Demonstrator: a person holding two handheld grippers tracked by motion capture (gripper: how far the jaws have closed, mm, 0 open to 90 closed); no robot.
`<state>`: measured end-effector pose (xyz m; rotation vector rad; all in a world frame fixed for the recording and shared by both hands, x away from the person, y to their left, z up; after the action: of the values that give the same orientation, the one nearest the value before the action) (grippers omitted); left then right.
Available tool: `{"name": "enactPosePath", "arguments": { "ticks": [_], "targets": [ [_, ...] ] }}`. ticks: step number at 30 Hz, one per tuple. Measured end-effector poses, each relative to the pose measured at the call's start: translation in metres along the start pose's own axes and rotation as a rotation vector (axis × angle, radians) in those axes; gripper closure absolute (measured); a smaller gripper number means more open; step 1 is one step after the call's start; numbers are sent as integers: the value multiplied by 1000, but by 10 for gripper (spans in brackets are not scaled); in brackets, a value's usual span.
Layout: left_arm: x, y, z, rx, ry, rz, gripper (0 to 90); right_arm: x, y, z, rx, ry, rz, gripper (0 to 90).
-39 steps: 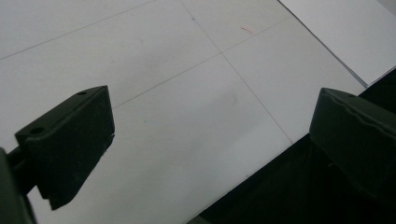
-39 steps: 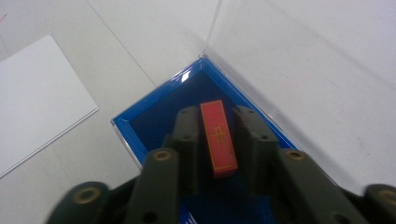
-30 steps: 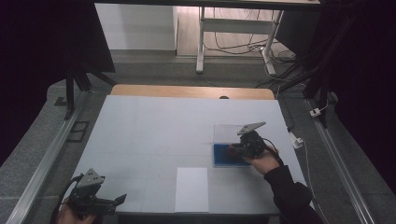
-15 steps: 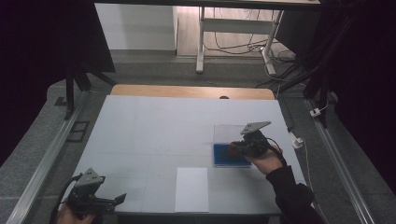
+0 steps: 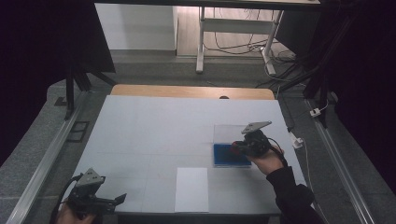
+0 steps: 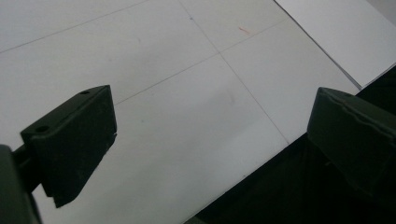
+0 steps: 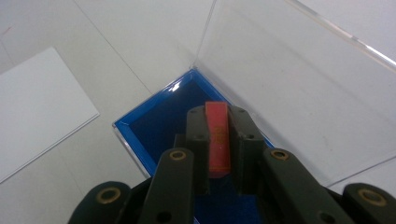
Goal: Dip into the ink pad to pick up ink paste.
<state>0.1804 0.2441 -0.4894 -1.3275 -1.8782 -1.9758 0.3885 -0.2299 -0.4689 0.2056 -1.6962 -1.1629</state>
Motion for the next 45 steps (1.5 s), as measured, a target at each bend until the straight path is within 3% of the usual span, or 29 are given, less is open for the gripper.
{"name": "enactPosePath", "arguments": {
  "ticks": [10, 18, 31, 38, 41, 45],
  "targets": [
    [0, 0, -1, -3, 1, 3, 19, -8, -6, -2, -8, -41, 12, 801],
    [0, 0, -1, -5, 5, 4, 21, -14, -10, -4, -1, -21, 23, 802],
    [-1, 0, -1, -5, 6, 11, 22, -17, -13, 2, -12, -61, 36, 808],
    [-2, 0, -1, -6, 4, 17, 22, -19, -12, 12, 56, -97, 52, 807],
    [-2, 0, -1, -6, 4, 16, 22, -19, -13, 10, 40, -87, 44, 808],
    [-1, 0, 0, -2, 4, 14, 22, -17, -16, 1, -32, -57, 19, 808]
  ]
}}
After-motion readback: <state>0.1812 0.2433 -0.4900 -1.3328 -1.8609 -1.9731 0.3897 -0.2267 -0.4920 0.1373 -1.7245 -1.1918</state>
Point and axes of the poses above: each handheld gripper's, and its own axes: x roughly backward along the jaws, y roughly out of its top, z roughly to its left, the point moved 1 cm from there along -x, roughly forward along the jaws, and after that the axes turned 9 degrees about -z, right-handed, at the moved point
